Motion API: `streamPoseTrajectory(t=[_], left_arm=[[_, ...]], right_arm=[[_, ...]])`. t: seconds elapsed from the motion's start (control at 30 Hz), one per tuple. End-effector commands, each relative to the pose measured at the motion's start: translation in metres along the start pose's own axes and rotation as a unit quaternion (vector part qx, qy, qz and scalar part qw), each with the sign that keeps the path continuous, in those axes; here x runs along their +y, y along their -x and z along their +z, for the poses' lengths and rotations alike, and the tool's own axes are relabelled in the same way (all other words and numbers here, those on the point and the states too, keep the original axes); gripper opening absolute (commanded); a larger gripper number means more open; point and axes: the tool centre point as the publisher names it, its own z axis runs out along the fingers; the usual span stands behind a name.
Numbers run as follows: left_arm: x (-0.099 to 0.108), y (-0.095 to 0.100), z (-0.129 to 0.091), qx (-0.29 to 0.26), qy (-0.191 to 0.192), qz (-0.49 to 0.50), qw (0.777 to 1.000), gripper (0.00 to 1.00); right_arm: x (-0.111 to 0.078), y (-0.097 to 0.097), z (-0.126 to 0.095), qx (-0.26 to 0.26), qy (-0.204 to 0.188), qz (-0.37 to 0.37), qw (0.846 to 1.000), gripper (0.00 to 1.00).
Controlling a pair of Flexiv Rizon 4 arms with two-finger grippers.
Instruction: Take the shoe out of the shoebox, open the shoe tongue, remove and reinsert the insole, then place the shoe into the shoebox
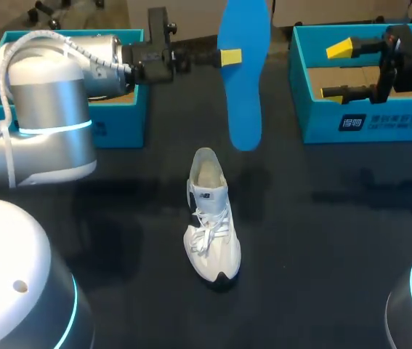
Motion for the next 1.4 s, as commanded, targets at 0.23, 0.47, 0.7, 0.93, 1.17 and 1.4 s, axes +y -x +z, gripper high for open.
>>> streamPoseTrajectory(t=[0.23, 0.47, 0.7, 0.93, 1.17, 1.4], left_arm=[[-0.001, 0.005, -0.002, 0.053, 0.048, -0.445, 0.893, 0.00], [-0.001, 0.005, -0.002, 0.053, 0.048, -0.445, 0.893, 0.00], [0.004, 0.010, -0.004, 0.050, 0.056, -0.474, 0.878, 0.00], [0.008, 0.008, -0.006, 0.066, 0.053, -0.483, 0.871, 0.00], [0.002, 0.006, -0.005, 0.083, 0.028, -0.488, 0.868, 0.00], [-0.007, 0.003, -0.006, 0.098, 0.000, -0.460, 0.882, 0.00]], right_arm=[[0.000, 0.000, 0.001, 0.000, 0.001, 0.000, 1.000, 1.00], [0.000, 0.000, 0.001, 0.000, 0.001, 0.000, 1.000, 1.00], [0.000, 0.000, 0.001, 0.000, 0.001, 0.000, 1.000, 1.00], [0.000, 0.000, 0.001, 0.000, 0.001, 0.000, 1.000, 1.00], [0.000, 0.000, 0.001, 0.000, 0.001, 0.000, 1.000, 1.00], [0.000, 0.000, 0.001, 0.000, 0.001, 0.000, 1.000, 1.00]])
